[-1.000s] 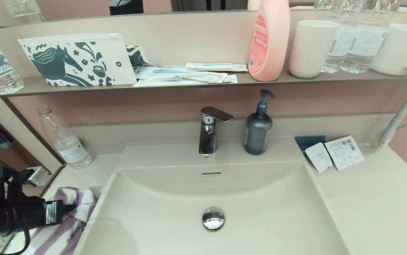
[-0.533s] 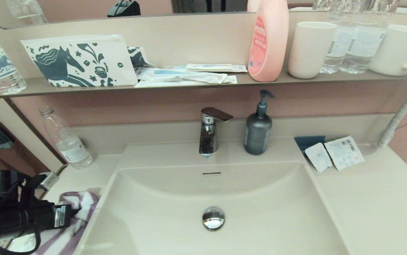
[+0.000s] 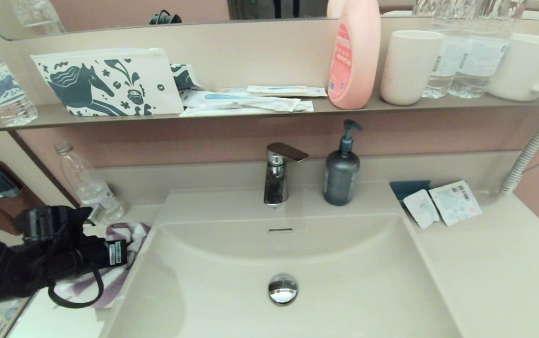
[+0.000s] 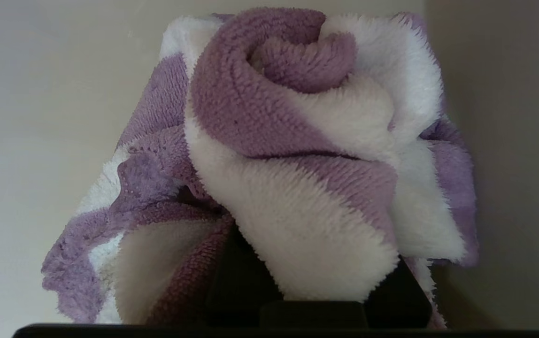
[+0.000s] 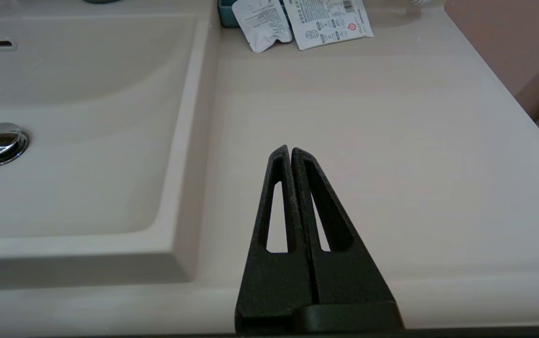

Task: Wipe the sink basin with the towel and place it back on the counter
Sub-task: Wipe the sink

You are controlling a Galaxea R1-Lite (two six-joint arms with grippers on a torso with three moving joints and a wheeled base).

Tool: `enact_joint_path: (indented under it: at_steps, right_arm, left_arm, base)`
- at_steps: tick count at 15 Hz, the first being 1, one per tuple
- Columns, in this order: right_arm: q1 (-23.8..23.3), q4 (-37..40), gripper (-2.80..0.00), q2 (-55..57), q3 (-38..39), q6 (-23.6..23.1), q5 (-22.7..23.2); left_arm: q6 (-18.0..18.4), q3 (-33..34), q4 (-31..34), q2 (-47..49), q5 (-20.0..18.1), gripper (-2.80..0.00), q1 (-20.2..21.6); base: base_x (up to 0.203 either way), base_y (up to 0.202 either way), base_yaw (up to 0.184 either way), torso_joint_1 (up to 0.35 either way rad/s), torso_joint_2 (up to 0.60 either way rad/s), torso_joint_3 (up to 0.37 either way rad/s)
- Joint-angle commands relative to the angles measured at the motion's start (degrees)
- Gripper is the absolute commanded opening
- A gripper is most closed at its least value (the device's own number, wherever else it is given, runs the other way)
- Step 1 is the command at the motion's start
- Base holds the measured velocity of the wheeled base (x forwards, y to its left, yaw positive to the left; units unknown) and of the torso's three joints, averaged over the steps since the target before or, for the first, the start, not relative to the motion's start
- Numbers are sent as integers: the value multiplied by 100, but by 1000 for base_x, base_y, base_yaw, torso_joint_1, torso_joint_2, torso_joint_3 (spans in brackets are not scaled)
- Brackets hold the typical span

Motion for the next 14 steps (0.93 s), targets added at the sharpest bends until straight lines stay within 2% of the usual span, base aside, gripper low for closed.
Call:
enact_joint_path:
  at_steps: [1, 8, 14]
  right_arm:
    - [0, 0, -280, 5, 0, -2, 6]
    - [0, 0, -280, 5, 0, -2, 6]
    - [0, 0, -280, 5, 0, -2, 2]
  left_arm:
    - [1, -360, 48, 408, -17, -280, -116]
    - [-9, -1629, 162, 1039, -8, -280, -388]
    - [-114, -2664, 828, 1073, -10, -280, -503]
  base:
    - [0, 0, 0, 0, 0, 0]
    - [0, 0, 0, 0, 0, 0]
    - [0, 0, 0, 0, 0, 0]
